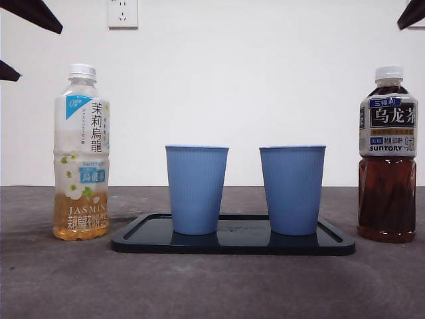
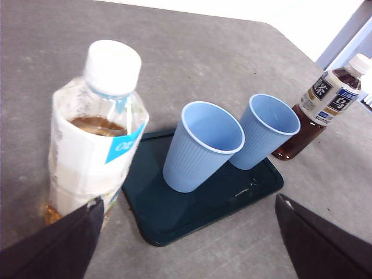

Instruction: Pour the drink into the cup

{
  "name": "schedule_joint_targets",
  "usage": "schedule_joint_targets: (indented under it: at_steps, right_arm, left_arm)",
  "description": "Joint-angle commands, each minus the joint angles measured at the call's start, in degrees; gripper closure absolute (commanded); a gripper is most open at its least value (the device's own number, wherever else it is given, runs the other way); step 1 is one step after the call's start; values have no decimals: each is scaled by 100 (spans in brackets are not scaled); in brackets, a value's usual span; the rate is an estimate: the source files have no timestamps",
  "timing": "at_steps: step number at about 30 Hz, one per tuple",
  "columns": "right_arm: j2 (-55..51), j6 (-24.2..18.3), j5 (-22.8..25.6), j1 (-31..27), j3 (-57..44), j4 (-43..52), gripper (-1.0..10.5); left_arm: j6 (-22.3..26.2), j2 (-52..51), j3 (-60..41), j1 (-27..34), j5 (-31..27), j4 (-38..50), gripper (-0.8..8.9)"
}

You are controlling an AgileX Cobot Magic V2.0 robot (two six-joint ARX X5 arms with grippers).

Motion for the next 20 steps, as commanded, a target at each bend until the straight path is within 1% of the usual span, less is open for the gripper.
schedule_joint_targets:
  at_steps: [1,4,7,9,15,20]
  right_arm:
    - [125,111,234,208,-236,407,453]
    - [234,142,557,446,-638,1108,453]
    - [317,127,1104,592,-1038,1746,453]
    - [378,98,1283,623,-1307,2234,453]
    - [767,72,1419,616,-1834,3604,453]
    - [1394,79,1443,612,-1895,4380,453]
  left_arm:
    - [-31,46,105,-85,42,92,346]
    - [11,63,105,-140,42,94,346]
    - [9,68,105,-155,39,105,346]
    - [9,68,105,-157,39,111,346]
    - [7,68,105,-157,39,129,346]
    - [9,68,105,-157,39,144,346]
